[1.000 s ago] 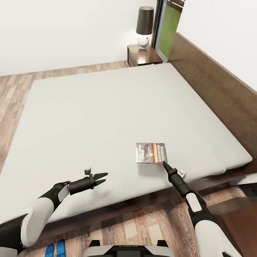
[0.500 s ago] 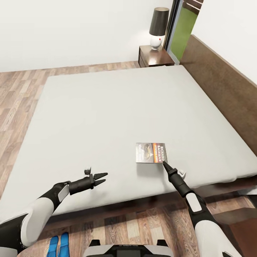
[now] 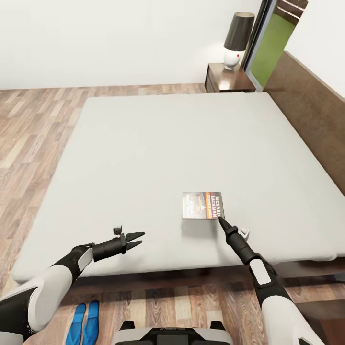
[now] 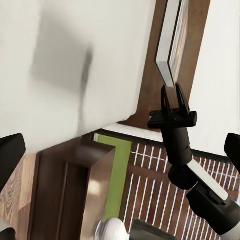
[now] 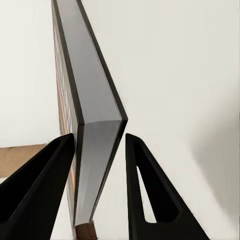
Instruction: In the bedroom, move the book from the bed onto either nightstand, and place the two sandals side by side next to the bed.
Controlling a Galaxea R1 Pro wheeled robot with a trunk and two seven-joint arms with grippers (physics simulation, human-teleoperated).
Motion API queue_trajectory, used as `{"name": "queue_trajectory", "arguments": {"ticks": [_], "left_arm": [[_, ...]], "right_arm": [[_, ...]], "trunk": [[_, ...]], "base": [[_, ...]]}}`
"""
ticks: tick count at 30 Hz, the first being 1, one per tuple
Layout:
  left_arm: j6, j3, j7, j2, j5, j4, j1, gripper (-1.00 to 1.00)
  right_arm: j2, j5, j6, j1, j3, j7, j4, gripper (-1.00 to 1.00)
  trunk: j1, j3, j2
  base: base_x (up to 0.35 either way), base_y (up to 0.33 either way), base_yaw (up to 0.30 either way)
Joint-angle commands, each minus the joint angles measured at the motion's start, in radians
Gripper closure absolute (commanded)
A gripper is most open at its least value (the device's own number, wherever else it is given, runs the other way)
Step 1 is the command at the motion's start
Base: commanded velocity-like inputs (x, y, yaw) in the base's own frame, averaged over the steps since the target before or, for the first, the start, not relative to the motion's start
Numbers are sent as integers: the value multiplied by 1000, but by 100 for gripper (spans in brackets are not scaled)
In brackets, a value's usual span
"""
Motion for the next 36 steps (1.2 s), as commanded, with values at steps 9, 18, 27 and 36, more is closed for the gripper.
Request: {"name": "queue_trajectory", "arguments": {"ticks": [9, 18, 27, 36], "left_arm": [[10, -2, -2, 1, 4, 0, 0, -100], [10, -2, -2, 0, 4, 0, 0, -100], [11, -2, -2, 0, 4, 0, 0, -100], [11, -2, -2, 0, 4, 0, 0, -100]], "right_arm": [[1, 0, 9, -1, -5, 3, 0, 100], [1, 2, 9, -1, -5, 4, 0, 100], [1, 4, 9, -1, -5, 3, 0, 100], [1, 6, 9, -1, -5, 2, 5, 100]], "trunk": [[-34, 28, 63], [-42, 34, 77], [-77, 62, 140], [-111, 90, 203]], "base": [[0, 0, 284], [0, 0, 147], [0, 0, 4], [0, 0, 0]]}}
